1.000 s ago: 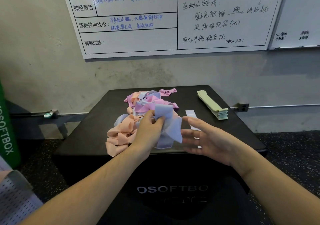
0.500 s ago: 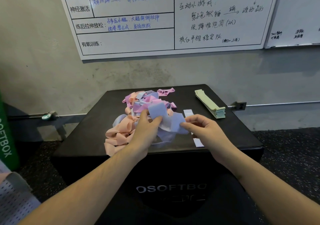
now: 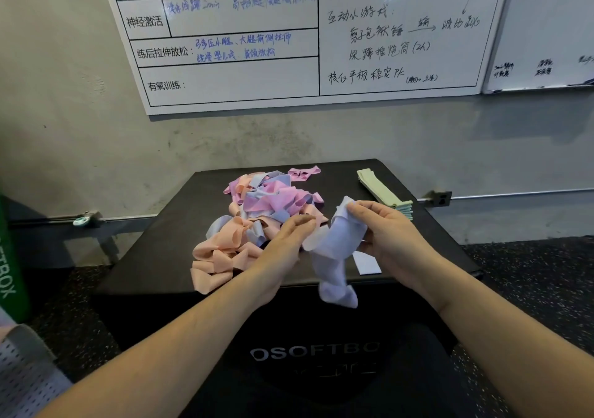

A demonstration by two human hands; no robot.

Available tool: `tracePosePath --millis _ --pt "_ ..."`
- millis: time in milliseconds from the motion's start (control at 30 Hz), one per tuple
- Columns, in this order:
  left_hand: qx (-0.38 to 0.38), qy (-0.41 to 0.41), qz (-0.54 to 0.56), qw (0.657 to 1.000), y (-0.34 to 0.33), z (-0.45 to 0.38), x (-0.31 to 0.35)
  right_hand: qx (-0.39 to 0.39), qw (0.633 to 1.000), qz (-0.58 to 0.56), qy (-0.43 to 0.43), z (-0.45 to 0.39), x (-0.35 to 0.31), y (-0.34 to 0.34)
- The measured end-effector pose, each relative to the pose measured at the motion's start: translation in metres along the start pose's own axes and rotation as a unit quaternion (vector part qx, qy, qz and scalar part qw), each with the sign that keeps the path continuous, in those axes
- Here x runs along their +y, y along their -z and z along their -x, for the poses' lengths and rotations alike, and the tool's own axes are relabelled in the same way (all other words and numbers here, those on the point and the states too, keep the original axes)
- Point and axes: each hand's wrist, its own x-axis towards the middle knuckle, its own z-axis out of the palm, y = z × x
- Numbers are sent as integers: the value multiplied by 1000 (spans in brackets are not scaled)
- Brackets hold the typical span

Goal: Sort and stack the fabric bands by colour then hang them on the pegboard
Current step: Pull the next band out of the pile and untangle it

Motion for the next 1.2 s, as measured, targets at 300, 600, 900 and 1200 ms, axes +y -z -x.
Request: tracePosePath --millis 300,600,900,1200 --pt "-43 -149 -68 986 -20 12 15 -34 998 45 -9 -2 -8 0" --pt "41 -243 -109 963 -19 14 16 -42 992 109 52 2 -15 8" --pt "4 -253 -136 958 -25 10 32 -14 949 257 181 9 -21 13" --pt "11 -167 68 984 -37 17 43 -45 970 160 180 17 -26 29"
